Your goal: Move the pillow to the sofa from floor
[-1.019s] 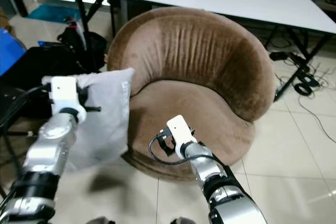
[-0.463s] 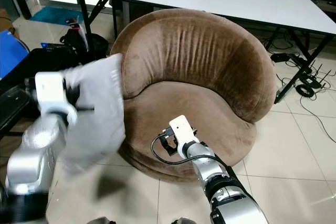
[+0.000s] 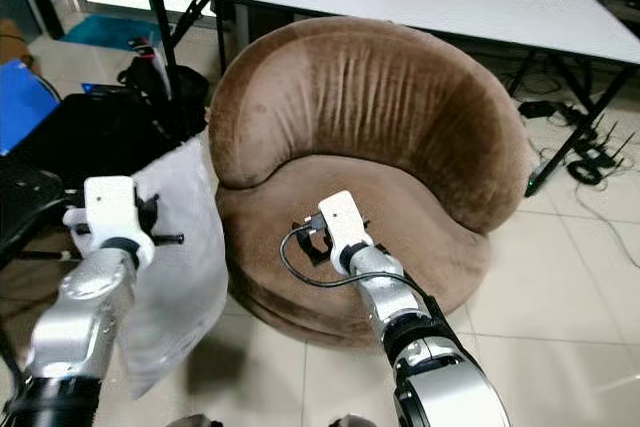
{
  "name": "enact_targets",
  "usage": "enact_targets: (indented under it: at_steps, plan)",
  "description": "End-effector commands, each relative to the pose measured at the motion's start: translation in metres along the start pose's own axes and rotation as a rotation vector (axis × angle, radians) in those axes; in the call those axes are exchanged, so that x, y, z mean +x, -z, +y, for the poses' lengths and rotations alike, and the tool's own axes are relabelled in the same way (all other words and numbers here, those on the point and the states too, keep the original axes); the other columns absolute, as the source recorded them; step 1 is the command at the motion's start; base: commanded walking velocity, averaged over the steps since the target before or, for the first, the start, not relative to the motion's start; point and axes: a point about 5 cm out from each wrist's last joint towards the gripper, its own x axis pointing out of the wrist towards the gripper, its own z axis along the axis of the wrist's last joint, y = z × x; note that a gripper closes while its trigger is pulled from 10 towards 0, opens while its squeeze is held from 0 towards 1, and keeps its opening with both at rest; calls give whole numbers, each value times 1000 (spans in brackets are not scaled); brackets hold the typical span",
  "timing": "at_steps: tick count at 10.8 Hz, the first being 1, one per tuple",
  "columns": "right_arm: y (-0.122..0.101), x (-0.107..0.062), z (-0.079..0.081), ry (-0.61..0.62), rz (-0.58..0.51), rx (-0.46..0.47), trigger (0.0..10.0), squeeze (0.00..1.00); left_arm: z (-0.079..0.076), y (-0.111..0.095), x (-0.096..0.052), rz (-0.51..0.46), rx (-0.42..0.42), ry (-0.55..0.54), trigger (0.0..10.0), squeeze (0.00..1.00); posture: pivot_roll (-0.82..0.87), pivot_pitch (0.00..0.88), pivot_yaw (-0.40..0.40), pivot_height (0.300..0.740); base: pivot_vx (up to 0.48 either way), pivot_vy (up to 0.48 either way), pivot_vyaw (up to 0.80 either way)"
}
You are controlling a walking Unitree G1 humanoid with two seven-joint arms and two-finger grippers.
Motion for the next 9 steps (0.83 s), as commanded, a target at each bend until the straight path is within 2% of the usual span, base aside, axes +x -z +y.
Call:
enact_targets:
  at_steps: [1, 5, 7, 9]
  plan:
    - [-4, 0, -8, 33, -11, 4, 10000, 0, -11, -14, 3, -70, 17, 40, 10000, 0, -31, 0, -23, 740, 0, 0, 0]
    - [-14, 0, -20, 98, -42, -13, 10000, 0, -24, -7, 23, -43, 42, 115, 10000, 0, -155, 0, 76, 740, 0, 0, 0]
    - [-13, -2, -27, 126, -42, -6, 10000, 0, -27, -8, 28, -49, 42, 117, 10000, 0, -173, 0, 86, 740, 0, 0, 0]
    - [-10, -3, -25, 135, -40, -4, 10000, 0, -25, -4, 33, -48, 66, 118, 10000, 0, -187, 0, 102, 740, 0, 0, 0]
